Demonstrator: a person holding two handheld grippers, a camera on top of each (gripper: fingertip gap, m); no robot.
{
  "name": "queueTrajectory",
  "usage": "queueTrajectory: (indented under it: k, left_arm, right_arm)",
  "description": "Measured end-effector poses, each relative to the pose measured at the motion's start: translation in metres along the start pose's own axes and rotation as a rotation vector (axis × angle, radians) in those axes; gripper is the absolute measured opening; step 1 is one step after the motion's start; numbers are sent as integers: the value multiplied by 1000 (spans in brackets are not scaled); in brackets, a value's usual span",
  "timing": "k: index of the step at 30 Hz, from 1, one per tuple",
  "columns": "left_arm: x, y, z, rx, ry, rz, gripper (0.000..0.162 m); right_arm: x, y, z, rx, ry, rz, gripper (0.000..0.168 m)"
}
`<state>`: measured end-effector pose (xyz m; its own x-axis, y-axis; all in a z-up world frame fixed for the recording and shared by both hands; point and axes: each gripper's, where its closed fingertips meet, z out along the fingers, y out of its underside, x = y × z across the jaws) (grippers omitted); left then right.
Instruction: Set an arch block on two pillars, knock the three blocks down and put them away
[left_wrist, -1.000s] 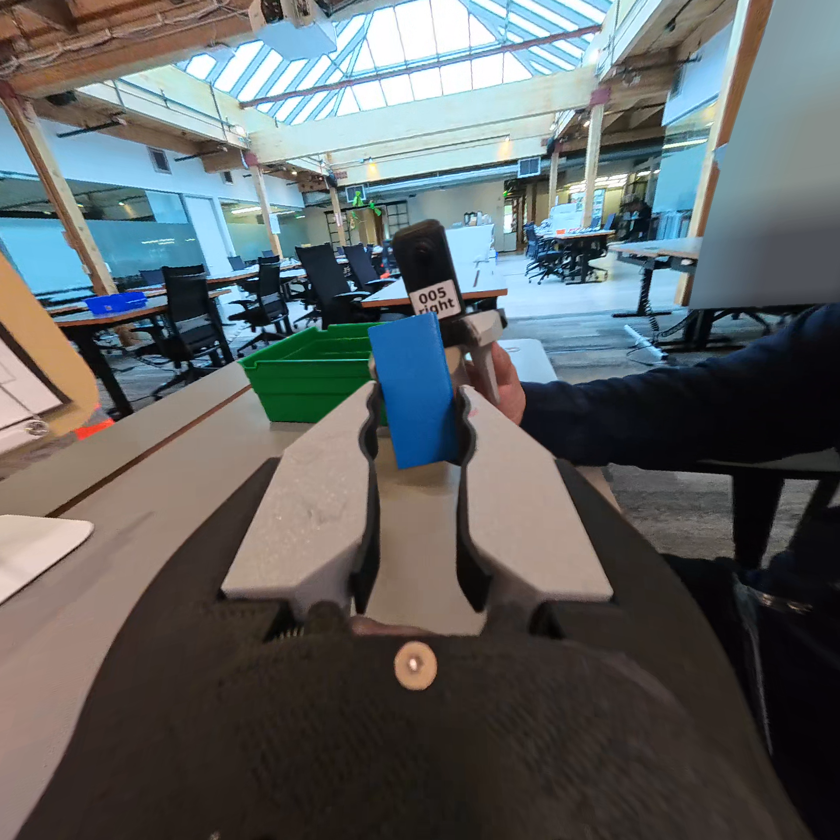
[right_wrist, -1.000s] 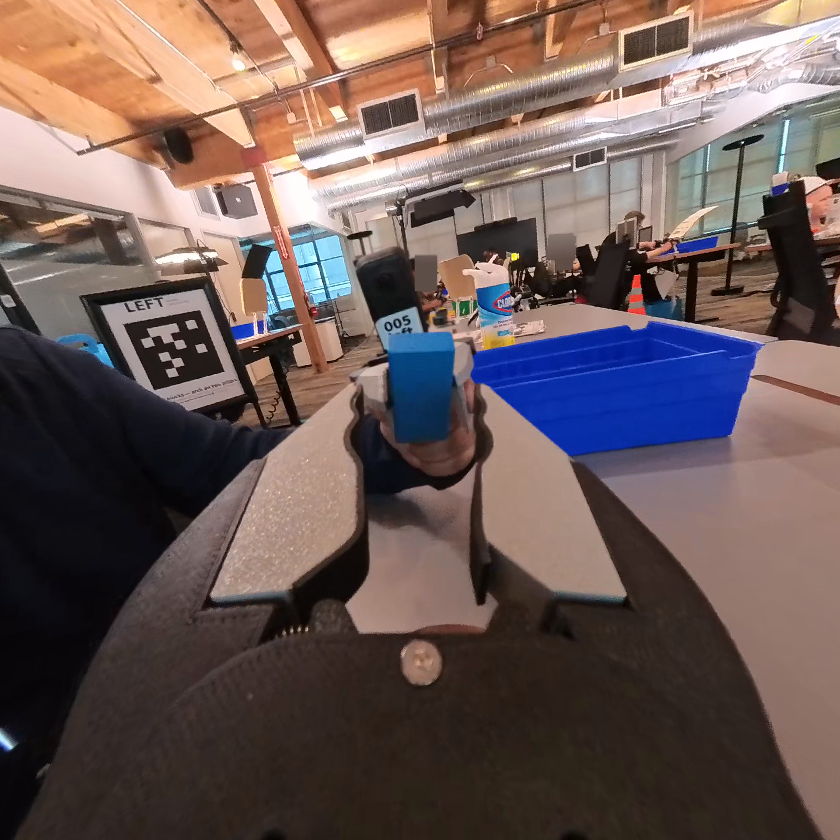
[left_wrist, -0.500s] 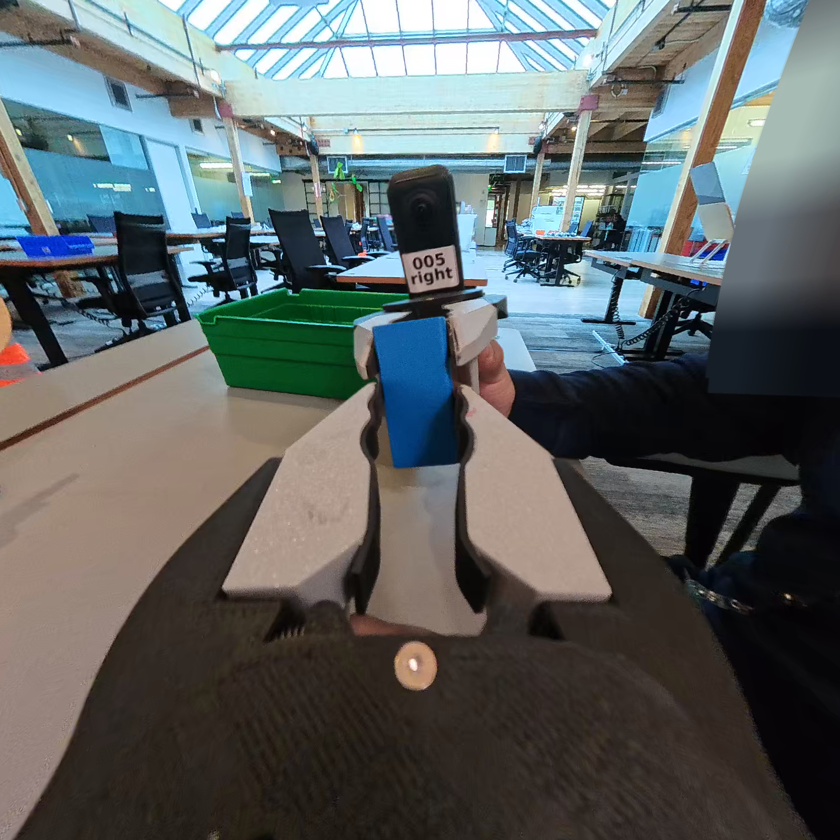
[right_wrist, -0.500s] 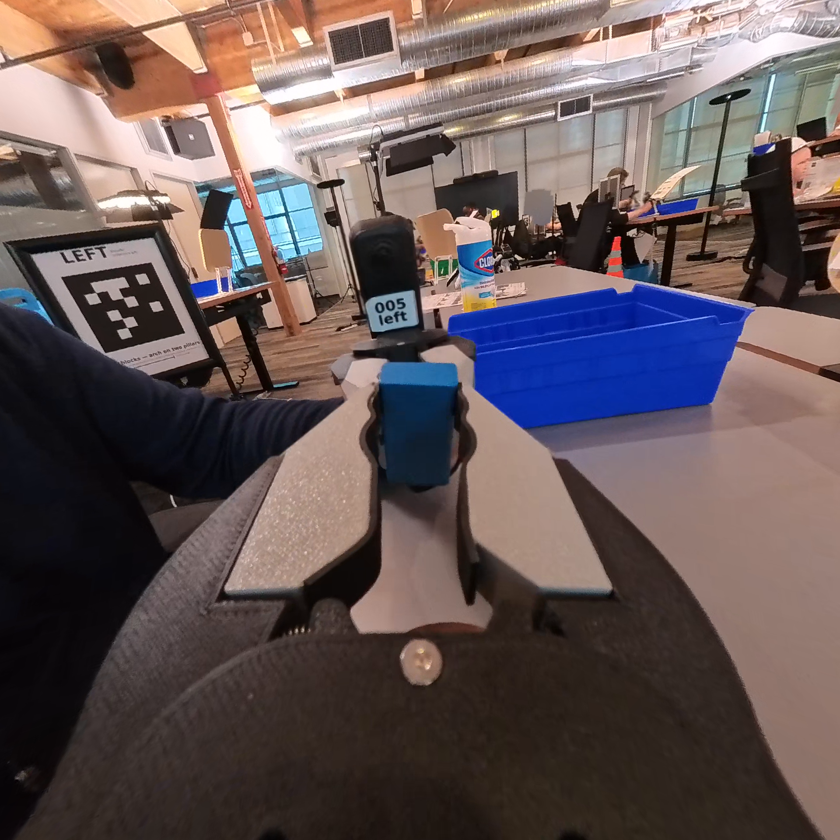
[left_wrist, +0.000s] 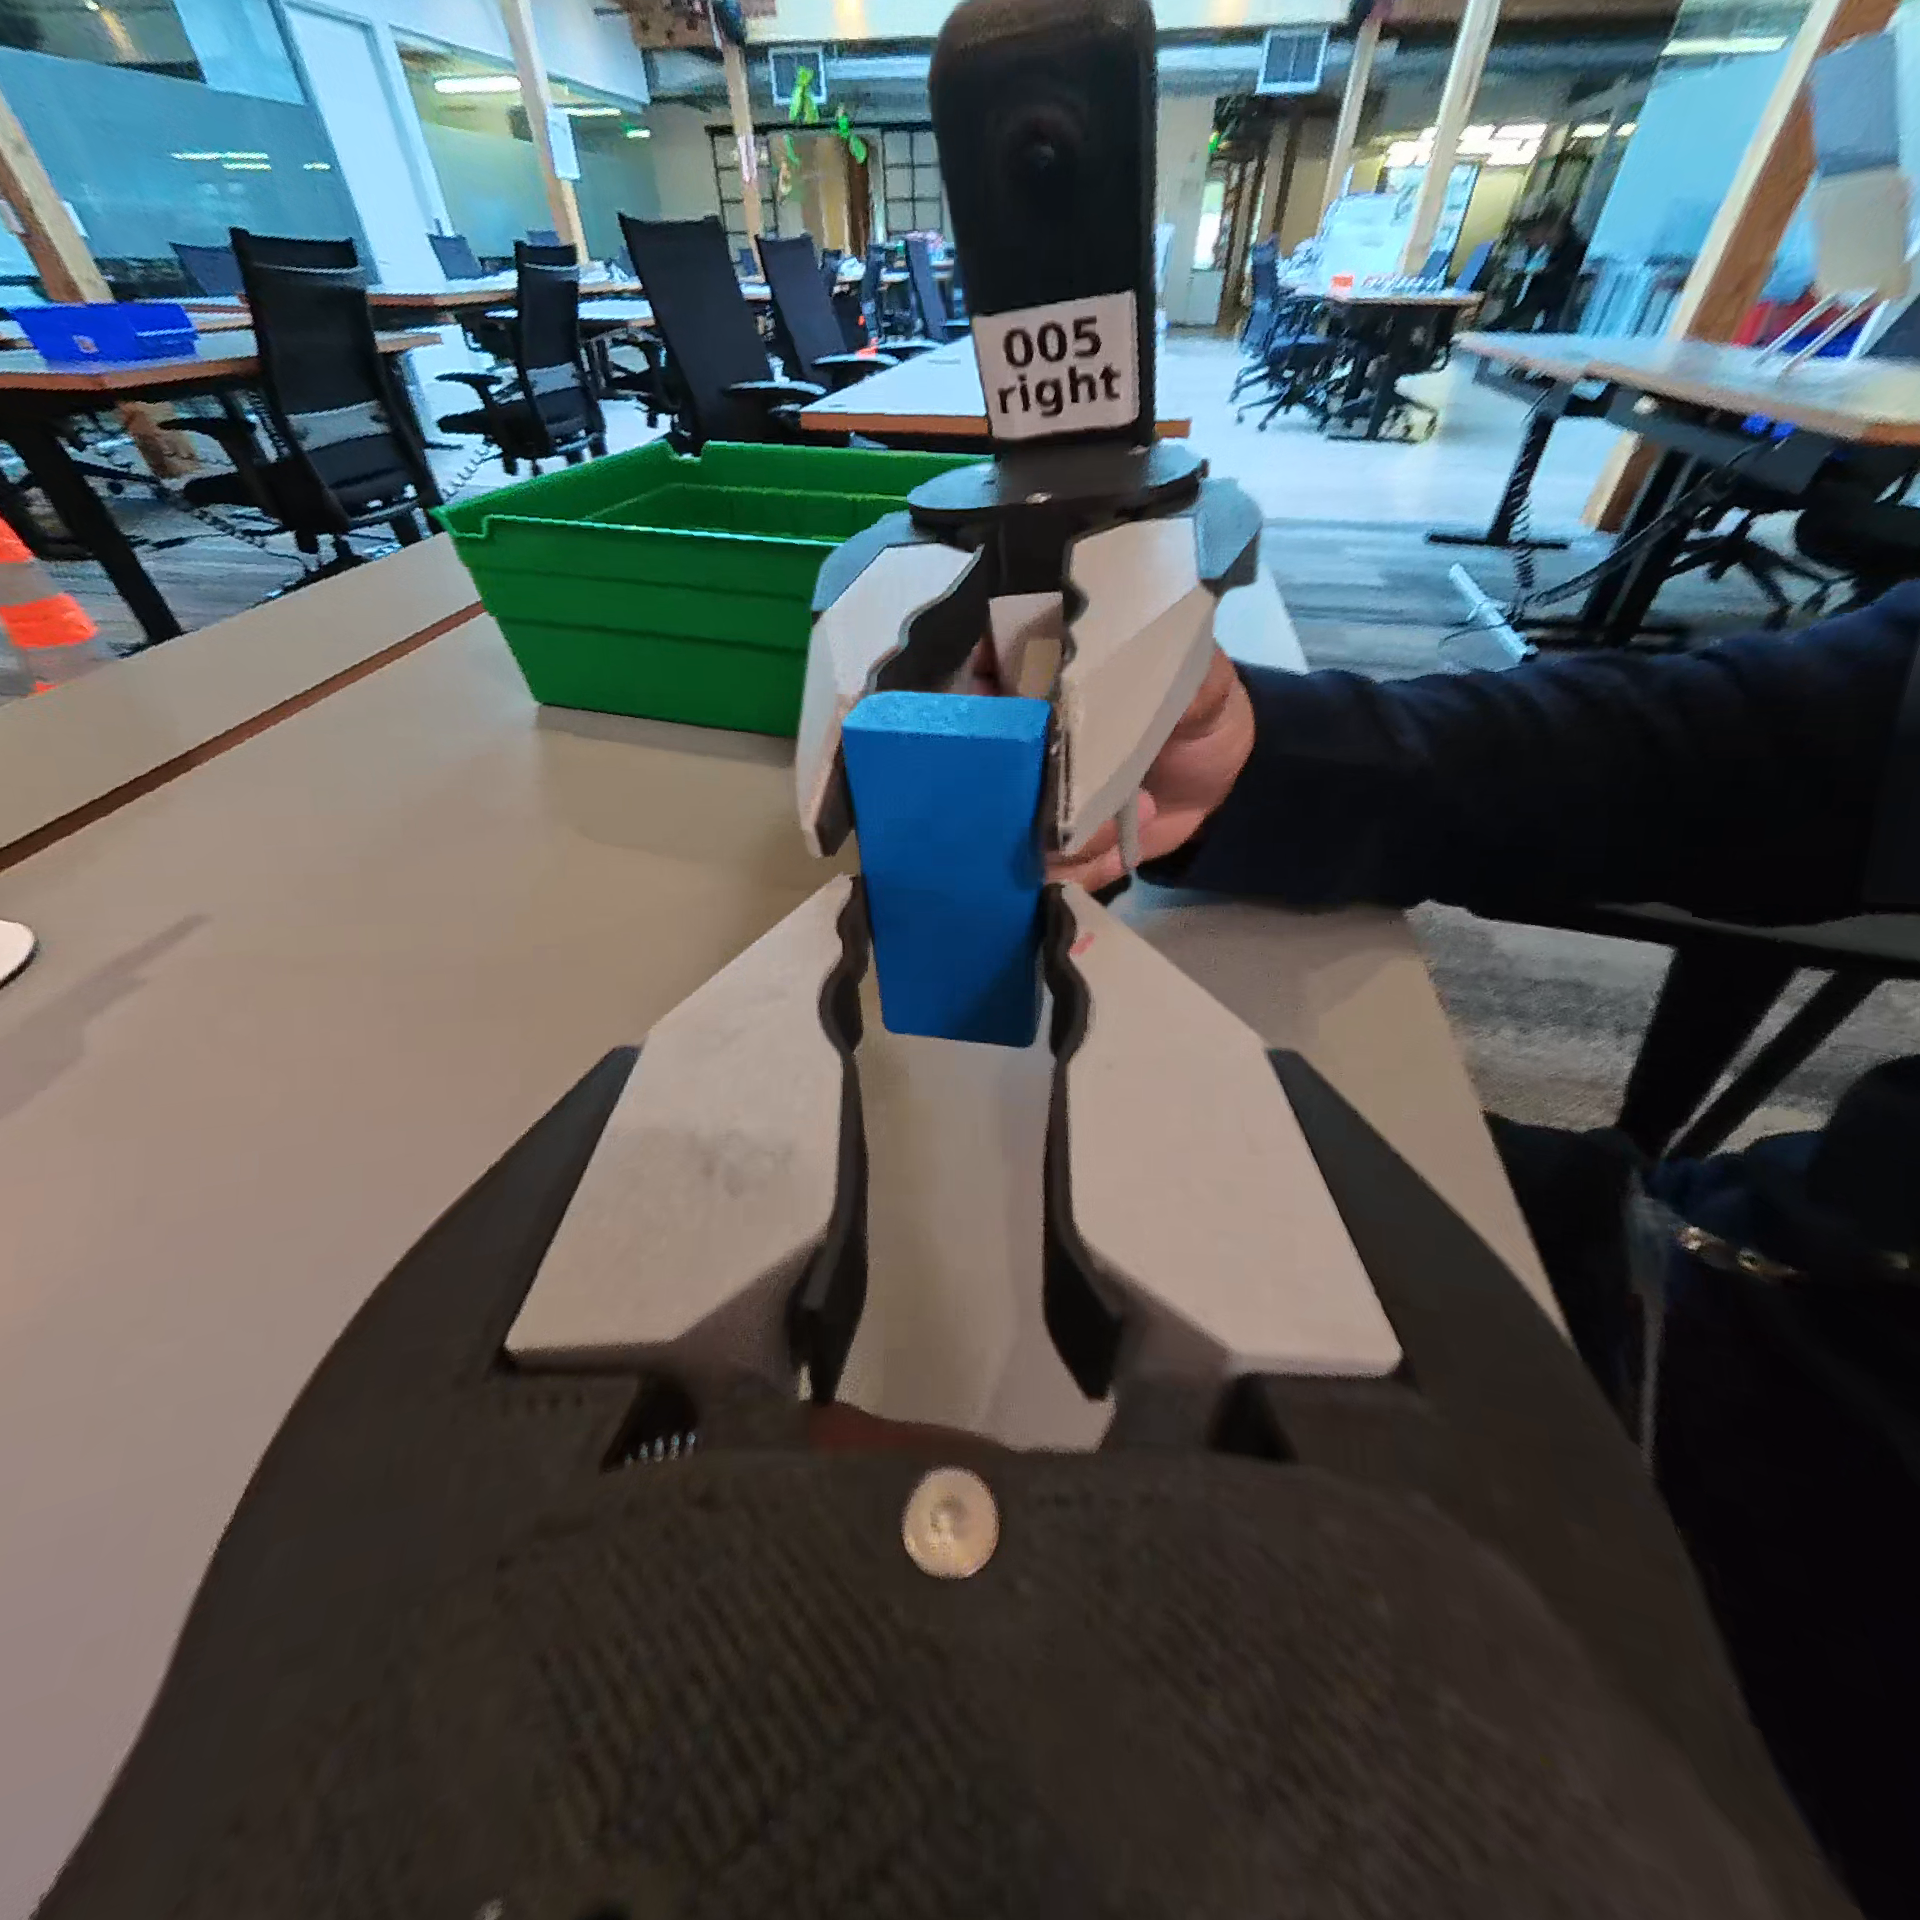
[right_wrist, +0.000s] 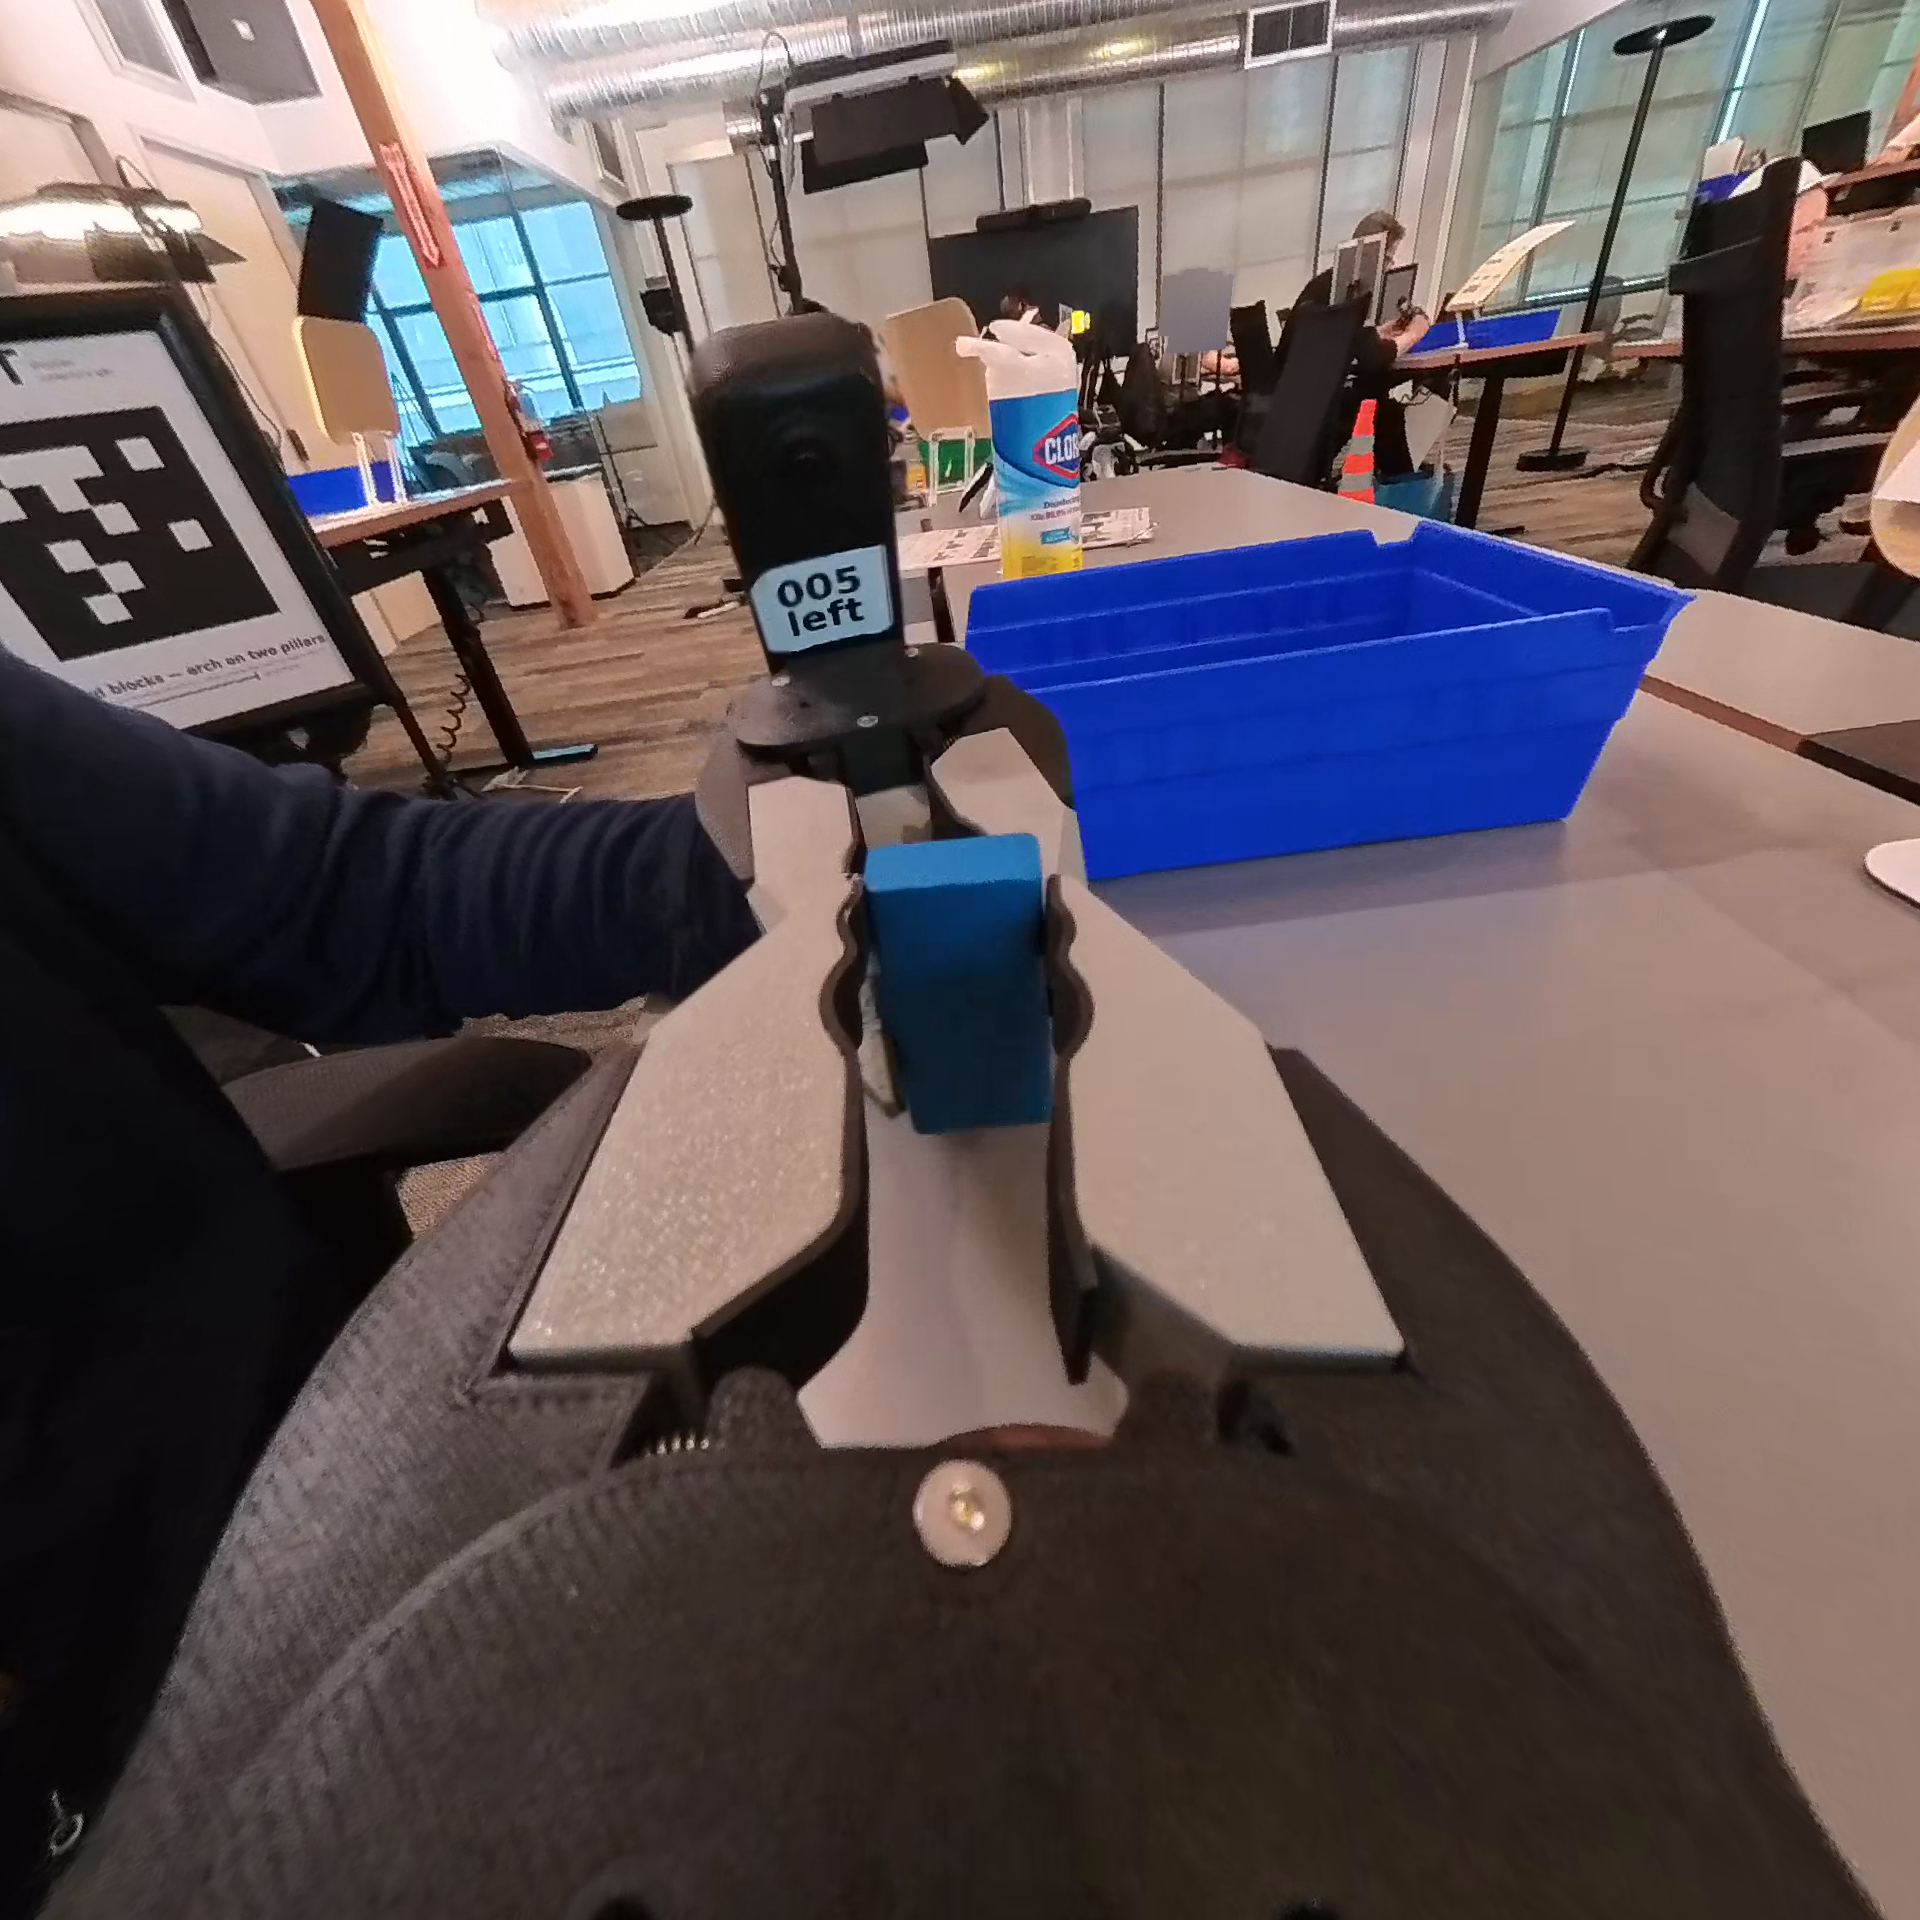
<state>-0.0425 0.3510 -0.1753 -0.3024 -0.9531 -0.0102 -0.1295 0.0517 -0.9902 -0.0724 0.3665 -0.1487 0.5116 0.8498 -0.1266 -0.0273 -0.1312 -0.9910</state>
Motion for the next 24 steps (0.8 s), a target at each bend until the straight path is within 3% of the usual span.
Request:
queueTrajectory:
  k: [14, 15, 18, 24]
  left_arm:
    - [-2, 12, 5, -55, -21, -16, 31]
    - [-4, 13, 6, -59, -32, -16, 35]
    - [-8, 17, 6, -78, -55, -10, 67]
    - [-24, 22, 2, -100, -119, -68, 70]
  right_arm:
    - [1, 11, 0, -66, 3, -61, 30]
    - [1, 11, -1, -63, -10, -63, 30]
    - [14, 12, -10, -72, 10, -82, 30]
    - [69, 39, -32, -143, 65, -20, 30]
